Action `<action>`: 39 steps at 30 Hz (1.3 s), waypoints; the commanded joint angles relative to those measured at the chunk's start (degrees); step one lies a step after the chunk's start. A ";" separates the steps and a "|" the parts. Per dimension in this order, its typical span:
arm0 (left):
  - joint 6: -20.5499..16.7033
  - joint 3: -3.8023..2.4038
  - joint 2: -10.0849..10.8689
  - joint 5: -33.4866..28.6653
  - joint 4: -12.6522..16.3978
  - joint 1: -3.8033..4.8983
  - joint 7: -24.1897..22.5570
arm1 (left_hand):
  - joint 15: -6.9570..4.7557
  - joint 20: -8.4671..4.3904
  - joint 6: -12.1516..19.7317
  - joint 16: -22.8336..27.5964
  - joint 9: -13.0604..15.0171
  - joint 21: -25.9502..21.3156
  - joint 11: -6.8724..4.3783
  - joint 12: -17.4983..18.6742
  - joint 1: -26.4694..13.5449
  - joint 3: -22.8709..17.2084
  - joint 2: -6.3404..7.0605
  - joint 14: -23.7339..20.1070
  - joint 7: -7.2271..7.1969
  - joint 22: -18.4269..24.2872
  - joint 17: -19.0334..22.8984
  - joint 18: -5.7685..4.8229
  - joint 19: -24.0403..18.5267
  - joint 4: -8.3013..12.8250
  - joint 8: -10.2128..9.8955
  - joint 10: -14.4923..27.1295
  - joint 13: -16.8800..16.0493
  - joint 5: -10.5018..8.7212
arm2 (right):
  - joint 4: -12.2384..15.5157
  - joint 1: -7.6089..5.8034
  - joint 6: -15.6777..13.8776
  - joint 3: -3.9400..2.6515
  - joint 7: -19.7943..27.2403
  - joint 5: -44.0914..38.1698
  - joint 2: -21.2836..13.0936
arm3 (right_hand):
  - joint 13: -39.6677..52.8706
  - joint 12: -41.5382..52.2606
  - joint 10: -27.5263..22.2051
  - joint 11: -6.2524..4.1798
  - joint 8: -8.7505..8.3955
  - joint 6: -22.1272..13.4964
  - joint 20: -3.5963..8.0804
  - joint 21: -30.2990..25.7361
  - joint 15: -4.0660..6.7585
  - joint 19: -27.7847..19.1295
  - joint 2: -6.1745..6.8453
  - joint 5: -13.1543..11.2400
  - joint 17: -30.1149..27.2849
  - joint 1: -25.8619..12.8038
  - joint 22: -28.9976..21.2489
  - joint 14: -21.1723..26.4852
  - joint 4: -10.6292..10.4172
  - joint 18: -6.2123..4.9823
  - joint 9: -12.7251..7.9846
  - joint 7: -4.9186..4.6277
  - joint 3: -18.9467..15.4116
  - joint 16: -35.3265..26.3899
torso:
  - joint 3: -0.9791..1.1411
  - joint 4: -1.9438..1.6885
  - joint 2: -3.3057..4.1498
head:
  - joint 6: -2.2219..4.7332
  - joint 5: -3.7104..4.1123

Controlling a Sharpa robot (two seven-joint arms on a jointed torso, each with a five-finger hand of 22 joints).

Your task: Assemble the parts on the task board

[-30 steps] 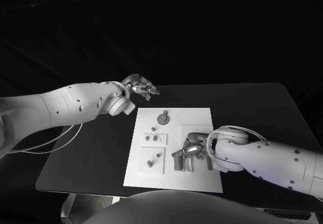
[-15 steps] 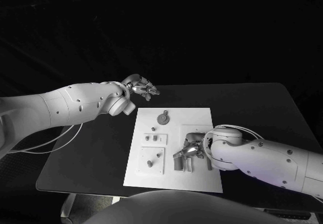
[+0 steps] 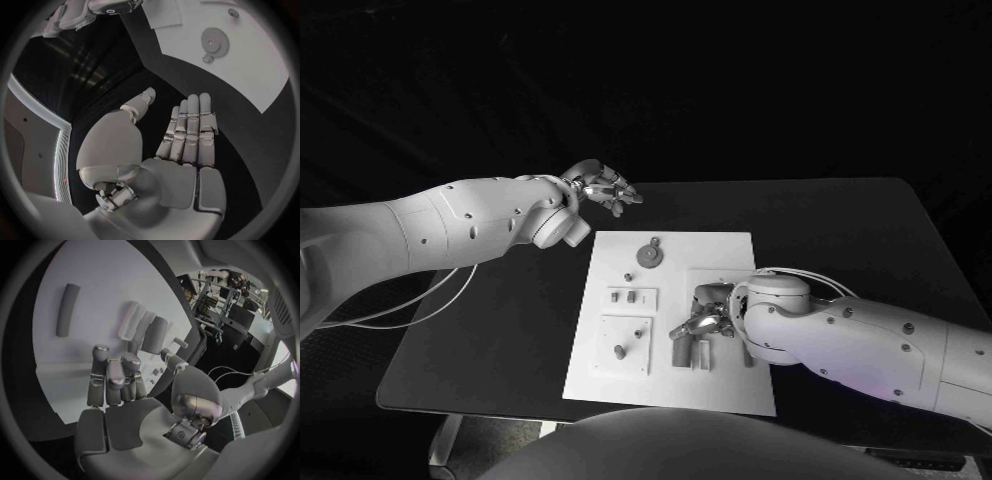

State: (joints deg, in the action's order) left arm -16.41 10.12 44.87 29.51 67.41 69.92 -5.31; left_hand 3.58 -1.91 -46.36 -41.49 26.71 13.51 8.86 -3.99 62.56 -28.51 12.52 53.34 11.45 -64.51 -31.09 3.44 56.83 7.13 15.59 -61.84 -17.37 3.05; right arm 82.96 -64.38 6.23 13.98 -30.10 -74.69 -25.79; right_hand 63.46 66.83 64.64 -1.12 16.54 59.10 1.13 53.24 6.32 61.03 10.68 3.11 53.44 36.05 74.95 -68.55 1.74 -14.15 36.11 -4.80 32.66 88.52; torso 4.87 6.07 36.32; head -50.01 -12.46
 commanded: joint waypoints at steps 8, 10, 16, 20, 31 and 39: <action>0.95 -0.03 -0.26 0.55 -0.05 0.08 0.38 | 0.05 -0.14 0.42 0.28 -0.10 -0.24 0.01 -0.08 -0.49 -0.04 -0.02 0.40 0.02 -0.11 -0.12 0.79 0.45 -0.38 0.37 0.54 0.08 0.02 | 1.51 0.45 2.03 0.13 0.09 -3.31 0.45 | -0.42 0.05 1.08 -0.68 -0.04 1.17 0.40 0.45 0.66 0.24 -5.19 3.69 -0.33 2.33 0.81 -1.11 6.58 -0.85 -0.29 0.19 -1.50 0.17 | 0.09 -0.03 -0.01 | 0.01 -0.07; 0.93 -0.03 -0.22 0.58 -0.05 0.08 0.42 | 0.05 -0.14 0.43 0.28 -0.10 -0.24 0.01 -0.08 -0.48 -0.04 -0.02 0.40 0.02 -0.12 -0.12 0.80 0.46 -0.39 0.37 0.54 0.08 0.02 | 1.68 0.47 1.97 0.13 0.09 -3.31 0.34 | -0.54 -0.14 1.18 -0.66 -0.30 1.36 0.21 0.31 0.59 0.28 -6.80 3.87 -0.59 1.80 0.66 -1.11 9.45 -0.85 -0.62 0.18 -2.17 0.00 | 0.10 -0.03 -0.01 | 0.01 -0.13; 0.95 -0.03 -0.23 0.64 -0.09 0.08 0.51 | 0.04 -0.15 0.46 0.28 -0.11 -0.25 0.01 -0.07 -0.49 -0.03 0.01 0.41 0.03 -0.13 -0.14 0.80 0.46 -0.42 0.36 0.55 0.08 0.02 | 1.32 0.50 1.42 0.13 0.14 -3.33 0.23 | -0.63 -0.32 1.30 -0.63 -0.62 1.57 0.14 0.12 0.54 0.50 -7.63 4.00 -0.84 1.26 0.48 -1.15 12.13 -0.85 -1.05 0.21 -1.94 -0.15 | 0.12 -0.01 -0.01 | 0.01 -0.23; 0.95 -0.03 -0.23 0.73 -0.11 0.07 0.63 | 0.04 -0.15 0.49 0.29 -0.12 -0.25 0.01 -0.07 -0.49 -0.03 0.03 0.41 0.04 -0.14 -0.16 0.81 0.46 -0.45 0.35 0.57 0.09 0.02 | 0.95 0.50 0.40 0.13 0.20 -3.33 0.11 | -0.70 -0.43 1.36 -0.56 -0.79 1.61 0.14 0.05 0.51 0.69 -8.27 4.02 -1.01 2.06 0.42 -1.16 14.03 -0.85 -1.26 0.19 -1.28 -0.25 | 0.14 -0.01 0.00 | 0.01 -0.18; 1.07 -0.02 -0.17 1.08 -0.26 0.07 1.25 | 0.04 -0.15 0.56 0.31 -0.13 -0.27 0.03 -0.04 -0.45 -0.06 0.04 0.40 0.06 -0.18 -0.20 0.82 0.47 -0.52 0.33 0.64 0.10 0.02 | 0.65 0.50 -3.32 0.10 1.35 -0.33 -0.67 | -0.64 -0.35 1.59 -0.53 -0.84 1.82 0.03 0.20 0.39 0.88 -11.74 3.95 -0.85 8.70 0.61 -1.52 15.02 -0.85 -1.38 0.13 -0.17 -0.27 | 0.17 0.00 -0.01 | 0.01 -0.26; 1.11 -0.01 -0.13 1.28 -0.30 0.07 1.53 | 0.05 -0.15 0.61 0.35 -0.14 -0.30 0.07 0.00 -0.42 -0.06 0.12 0.37 0.08 -0.20 -0.24 0.81 0.44 -0.58 0.33 0.73 0.12 0.02 | 0.52 0.50 -3.73 0.07 1.56 1.95 -1.04 | -0.66 -0.33 1.72 -0.53 -0.80 1.98 -0.12 0.19 0.32 0.89 -11.64 3.90 -0.74 8.71 0.62 -1.64 14.87 -0.85 -1.39 0.14 -0.82 -0.26 | 0.12 0.01 -0.01 | 0.01 -0.28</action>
State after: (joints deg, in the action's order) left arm -15.94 10.14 44.80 30.45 67.02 69.92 -3.84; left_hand 3.58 -2.12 -46.15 -41.50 26.64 13.46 8.89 -3.99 62.57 -28.54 12.51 53.34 11.66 -64.66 -31.24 3.43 57.04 6.84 15.59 -61.42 -17.32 3.05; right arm 83.48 -63.92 3.31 14.06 -29.31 -74.50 -26.82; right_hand 62.78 66.56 65.87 -1.73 15.74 60.65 1.22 53.46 6.63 61.76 -1.52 7.11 52.72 44.84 74.93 -69.79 16.58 -14.16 34.67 -4.52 32.00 88.48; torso 5.03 6.07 36.31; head -50.01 -12.76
